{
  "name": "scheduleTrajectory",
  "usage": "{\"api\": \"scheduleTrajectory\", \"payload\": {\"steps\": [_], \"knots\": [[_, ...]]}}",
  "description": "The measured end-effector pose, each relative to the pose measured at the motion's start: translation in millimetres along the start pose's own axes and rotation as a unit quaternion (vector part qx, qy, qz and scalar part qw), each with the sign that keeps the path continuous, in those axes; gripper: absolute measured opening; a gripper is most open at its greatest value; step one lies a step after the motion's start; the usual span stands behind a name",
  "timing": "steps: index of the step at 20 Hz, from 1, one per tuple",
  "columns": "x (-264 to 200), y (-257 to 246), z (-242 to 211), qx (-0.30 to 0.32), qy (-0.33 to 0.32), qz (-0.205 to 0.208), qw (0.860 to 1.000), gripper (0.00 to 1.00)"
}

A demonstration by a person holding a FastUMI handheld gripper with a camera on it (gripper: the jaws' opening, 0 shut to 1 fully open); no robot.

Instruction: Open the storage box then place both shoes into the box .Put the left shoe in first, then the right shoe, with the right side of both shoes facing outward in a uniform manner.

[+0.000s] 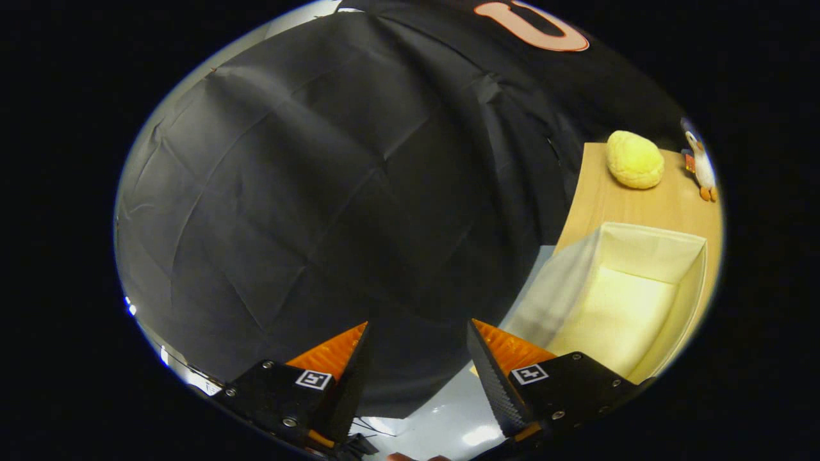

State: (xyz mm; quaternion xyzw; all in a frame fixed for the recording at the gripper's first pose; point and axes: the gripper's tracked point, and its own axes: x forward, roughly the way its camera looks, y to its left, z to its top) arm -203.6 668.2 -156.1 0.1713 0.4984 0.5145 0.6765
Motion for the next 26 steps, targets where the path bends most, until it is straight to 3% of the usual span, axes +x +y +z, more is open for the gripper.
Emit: {"api": "scheduleTrajectory", "payload": {"steps": [6,10,13,17,26], "knots": [[-92.4,-105.9,8.2,-0.072,-0.05,-0.118,0.989,0.87],[-154.2,-175.7,10.4,-0.076,-0.09,-0.186,0.975,0.88],[-196.6,-235.9,-10.9,-0.067,-0.104,-0.248,0.961,0.87],[-236.1,-314.1,-58.4,-0.041,-0.073,-0.32,0.944,0.88],[-262.2,-422.9,-152.6,0.02,-0.005,-0.387,0.922,0.81]]}}
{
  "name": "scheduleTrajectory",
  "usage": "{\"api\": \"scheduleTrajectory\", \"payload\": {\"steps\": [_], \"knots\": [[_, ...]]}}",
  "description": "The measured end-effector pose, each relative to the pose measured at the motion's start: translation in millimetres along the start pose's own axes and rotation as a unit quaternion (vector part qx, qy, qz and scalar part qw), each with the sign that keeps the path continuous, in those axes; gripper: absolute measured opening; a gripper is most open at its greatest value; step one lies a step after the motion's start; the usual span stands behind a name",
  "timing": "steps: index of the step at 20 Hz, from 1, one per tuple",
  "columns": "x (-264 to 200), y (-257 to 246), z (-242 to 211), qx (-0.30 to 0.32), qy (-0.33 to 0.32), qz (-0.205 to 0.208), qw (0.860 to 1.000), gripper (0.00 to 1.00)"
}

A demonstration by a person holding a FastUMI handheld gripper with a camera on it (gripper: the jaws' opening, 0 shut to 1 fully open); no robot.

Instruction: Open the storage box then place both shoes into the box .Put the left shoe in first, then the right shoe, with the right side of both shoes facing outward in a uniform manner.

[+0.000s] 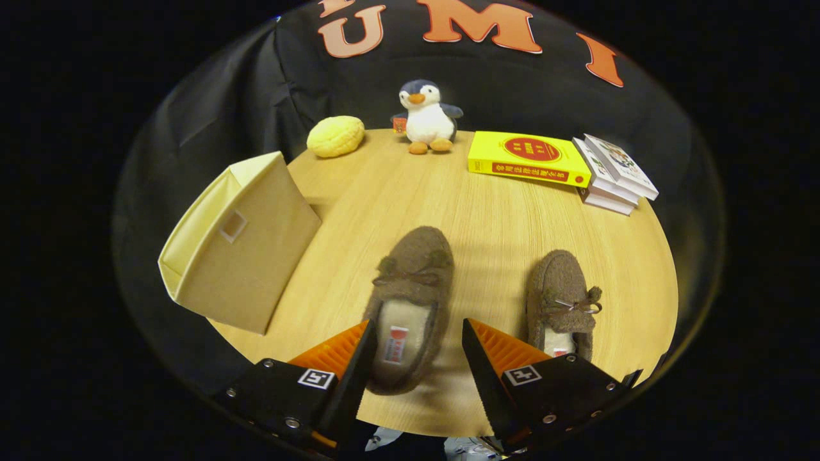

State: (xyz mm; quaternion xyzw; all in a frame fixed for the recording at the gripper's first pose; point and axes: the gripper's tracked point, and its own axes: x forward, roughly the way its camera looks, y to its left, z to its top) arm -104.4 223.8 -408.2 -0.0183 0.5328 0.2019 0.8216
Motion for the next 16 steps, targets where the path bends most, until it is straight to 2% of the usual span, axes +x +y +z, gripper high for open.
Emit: {"api": "scheduleTrajectory", "payload": {"steps": [5,9,10,12,15,16], "knots": [[35.6,-16.8,-1.5,0.016,0.003,-0.007,1.0,0.74],[65.6,-19.0,7.2,0.019,-0.006,-0.017,1.0,0.57],[72.3,-18.1,9.3,0.022,-0.008,-0.018,1.0,0.48],[82.3,-17.8,11.9,0.03,-0.011,-0.023,0.999,0.39],[86.2,-14.6,11.6,0.049,-0.014,-0.028,0.998,0.25],[81.9,-17.3,6.6,0.053,-0.012,-0.03,0.998,0.17]]}}
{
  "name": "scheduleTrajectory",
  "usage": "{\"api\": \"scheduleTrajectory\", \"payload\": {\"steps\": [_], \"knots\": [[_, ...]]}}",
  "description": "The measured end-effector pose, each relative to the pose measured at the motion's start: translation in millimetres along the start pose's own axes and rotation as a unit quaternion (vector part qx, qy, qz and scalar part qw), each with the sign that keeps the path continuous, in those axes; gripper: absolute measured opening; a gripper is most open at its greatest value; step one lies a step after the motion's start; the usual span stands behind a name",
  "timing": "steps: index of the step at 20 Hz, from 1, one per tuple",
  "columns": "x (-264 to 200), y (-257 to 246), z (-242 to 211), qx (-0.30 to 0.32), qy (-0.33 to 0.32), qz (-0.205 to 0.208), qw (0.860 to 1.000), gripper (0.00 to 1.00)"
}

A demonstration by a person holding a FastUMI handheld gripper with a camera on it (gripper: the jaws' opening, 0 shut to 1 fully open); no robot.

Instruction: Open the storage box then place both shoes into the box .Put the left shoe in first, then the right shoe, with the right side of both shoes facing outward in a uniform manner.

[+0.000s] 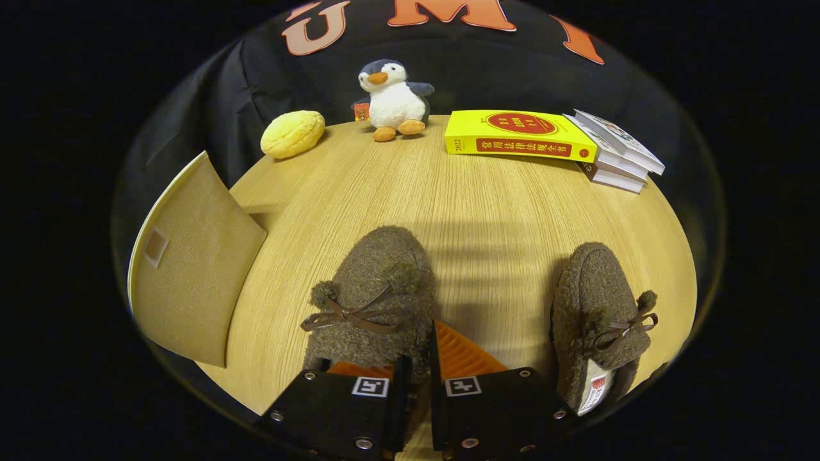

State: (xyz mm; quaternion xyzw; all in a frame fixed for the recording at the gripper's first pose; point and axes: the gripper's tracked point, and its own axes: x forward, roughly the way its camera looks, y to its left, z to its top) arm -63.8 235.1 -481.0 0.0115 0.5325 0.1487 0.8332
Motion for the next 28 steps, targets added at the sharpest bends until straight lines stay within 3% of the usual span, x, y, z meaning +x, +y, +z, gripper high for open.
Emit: {"api": "scheduleTrajectory", "payload": {"steps": [4,10,20,24,28], "knots": [[-22.7,-5.4,-17.5,0.047,0.039,0.007,0.998,0.04],[-73.4,15.8,3.2,0.071,0.029,0.014,0.997,0.04],[-171.3,161.5,84.0,0.037,-0.002,0.085,0.996,0.04],[-176.1,235.5,103.0,0.021,-0.002,0.116,0.993,0.04],[-154.8,287.0,106.8,0.016,0.01,0.113,0.993,0.04]]}}
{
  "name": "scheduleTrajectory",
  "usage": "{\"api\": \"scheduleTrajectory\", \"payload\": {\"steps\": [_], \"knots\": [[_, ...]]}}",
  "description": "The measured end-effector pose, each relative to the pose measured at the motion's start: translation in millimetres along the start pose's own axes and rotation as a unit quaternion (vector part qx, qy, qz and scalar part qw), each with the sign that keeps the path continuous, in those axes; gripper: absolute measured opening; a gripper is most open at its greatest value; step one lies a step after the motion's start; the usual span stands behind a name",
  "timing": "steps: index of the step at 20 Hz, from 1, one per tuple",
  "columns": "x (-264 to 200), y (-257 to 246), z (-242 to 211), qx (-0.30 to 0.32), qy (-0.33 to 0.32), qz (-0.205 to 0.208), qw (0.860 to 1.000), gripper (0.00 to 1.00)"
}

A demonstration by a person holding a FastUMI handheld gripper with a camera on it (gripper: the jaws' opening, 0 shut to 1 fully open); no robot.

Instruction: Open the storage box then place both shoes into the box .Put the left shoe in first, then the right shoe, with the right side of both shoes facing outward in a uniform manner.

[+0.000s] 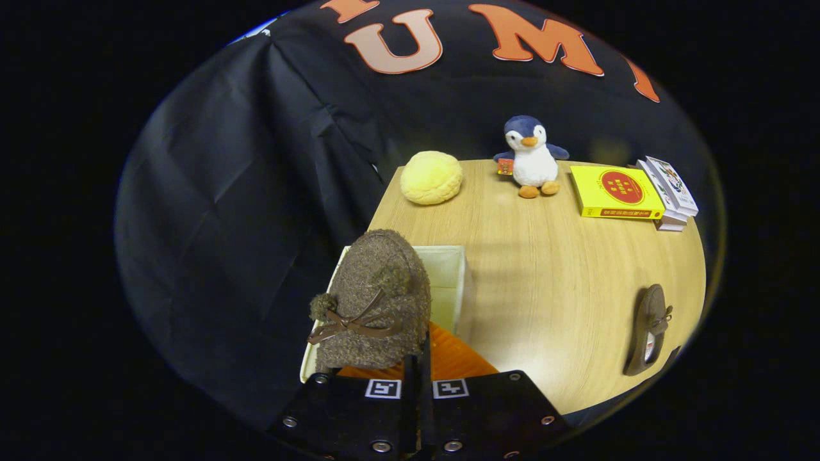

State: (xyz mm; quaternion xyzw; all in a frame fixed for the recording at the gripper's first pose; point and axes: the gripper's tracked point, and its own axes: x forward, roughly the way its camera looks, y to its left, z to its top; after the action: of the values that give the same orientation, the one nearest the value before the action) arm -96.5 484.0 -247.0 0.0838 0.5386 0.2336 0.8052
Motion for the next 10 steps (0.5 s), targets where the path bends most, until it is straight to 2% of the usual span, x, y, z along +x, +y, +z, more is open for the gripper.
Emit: {"api": "scheduleTrajectory", "payload": {"steps": [10], "knots": [[85.2,25.7,-31.4,0.013,0.054,-0.06,0.997,0.04]]}}
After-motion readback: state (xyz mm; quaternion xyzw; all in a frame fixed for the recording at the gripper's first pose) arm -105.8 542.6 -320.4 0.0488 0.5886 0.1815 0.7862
